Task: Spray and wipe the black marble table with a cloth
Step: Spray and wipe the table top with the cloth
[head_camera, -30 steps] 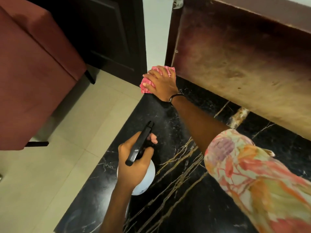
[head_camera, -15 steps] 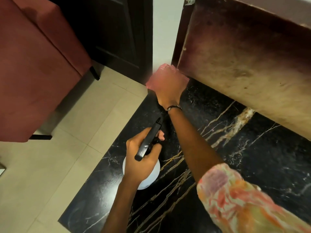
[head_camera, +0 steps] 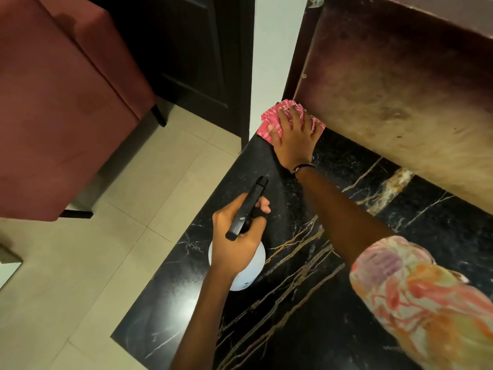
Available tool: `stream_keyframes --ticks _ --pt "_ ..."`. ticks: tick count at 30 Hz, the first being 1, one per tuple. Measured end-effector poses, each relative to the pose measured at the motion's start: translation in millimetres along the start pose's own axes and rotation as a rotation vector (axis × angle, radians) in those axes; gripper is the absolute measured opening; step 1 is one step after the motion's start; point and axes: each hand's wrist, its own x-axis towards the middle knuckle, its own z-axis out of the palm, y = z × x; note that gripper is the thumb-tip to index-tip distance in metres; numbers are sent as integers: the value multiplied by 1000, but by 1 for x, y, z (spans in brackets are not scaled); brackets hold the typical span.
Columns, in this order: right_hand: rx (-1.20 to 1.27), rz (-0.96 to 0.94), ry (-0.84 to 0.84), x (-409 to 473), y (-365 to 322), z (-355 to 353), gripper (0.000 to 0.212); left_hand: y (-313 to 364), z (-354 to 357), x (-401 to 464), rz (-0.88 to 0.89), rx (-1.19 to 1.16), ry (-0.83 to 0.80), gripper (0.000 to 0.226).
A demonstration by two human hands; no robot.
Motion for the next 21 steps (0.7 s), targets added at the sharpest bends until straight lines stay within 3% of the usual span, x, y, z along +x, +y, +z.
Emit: stream_keyframes --ticks 6,17,21 --pt "-4 -268 -31 -38 -4 -5 51 5 -9 -14 -11 -6 20 22" --pt "63 -489 -115 -168 -84 3 54 0 -68 -129 -112 89 179 22" --pt "161 -578 -185 -229 -115 7 52 -1 -89 -165 -158 220 241 21"
